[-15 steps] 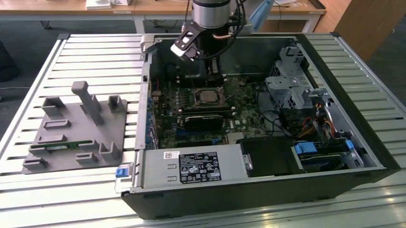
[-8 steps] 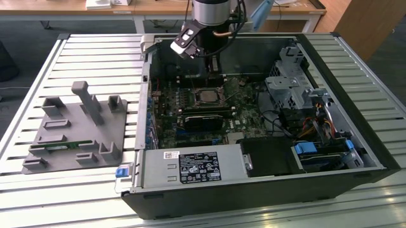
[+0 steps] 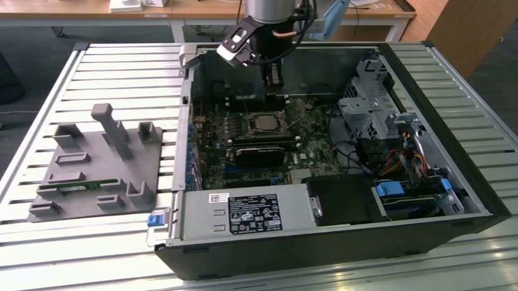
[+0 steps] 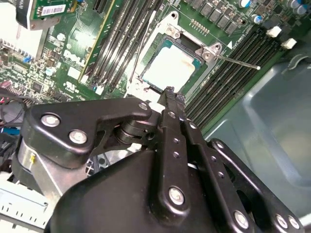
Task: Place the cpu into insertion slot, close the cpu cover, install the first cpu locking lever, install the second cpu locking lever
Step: 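Close the cpu cover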
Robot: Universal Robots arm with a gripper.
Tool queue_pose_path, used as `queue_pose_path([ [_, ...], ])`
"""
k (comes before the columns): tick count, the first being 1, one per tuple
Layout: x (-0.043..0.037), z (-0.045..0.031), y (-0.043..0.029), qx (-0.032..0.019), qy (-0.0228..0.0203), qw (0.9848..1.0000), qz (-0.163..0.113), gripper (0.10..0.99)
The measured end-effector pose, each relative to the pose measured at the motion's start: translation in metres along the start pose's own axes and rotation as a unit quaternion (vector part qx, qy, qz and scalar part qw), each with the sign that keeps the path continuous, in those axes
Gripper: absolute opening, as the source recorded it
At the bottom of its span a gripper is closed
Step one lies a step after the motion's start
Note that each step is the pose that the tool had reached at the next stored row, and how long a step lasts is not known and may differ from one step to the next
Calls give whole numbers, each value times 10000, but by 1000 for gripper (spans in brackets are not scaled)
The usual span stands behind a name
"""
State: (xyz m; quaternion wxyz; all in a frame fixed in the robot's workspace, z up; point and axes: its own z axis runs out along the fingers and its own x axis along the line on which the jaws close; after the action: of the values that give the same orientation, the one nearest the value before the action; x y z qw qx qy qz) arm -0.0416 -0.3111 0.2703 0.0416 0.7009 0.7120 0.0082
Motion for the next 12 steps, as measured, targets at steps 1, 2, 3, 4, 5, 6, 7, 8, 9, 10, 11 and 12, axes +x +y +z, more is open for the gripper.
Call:
queue_pose_path([
  [1, 0, -11, 1, 0, 0, 10000, 0, 106],
  [2, -1, -16, 1, 0, 0, 10000, 0, 106],
  [3, -2, -15, 1, -1, 1, 10000, 1, 106],
  [4, -8, -16, 1, 0, 0, 10000, 0, 106],
  [5, -18, -16, 0, 0, -1, 10000, 2, 106],
  [6, -30, -15, -1, 0, -1, 10000, 5, 106],
  [7, -41, -15, -1, 1, -1, 10000, 5, 106],
  [8, -53, -14, -1, 0, -1, 10000, 6, 106],
  [9, -63, -13, -2, 0, -1, 10000, 6, 106],
  [10, -72, -13, -2, 0, -1, 10000, 6, 106],
  [11, -77, -13, -2, 0, -1, 10000, 6, 106],
  [12, -79, -12, 0, 0, -1, 10000, 6, 106],
])
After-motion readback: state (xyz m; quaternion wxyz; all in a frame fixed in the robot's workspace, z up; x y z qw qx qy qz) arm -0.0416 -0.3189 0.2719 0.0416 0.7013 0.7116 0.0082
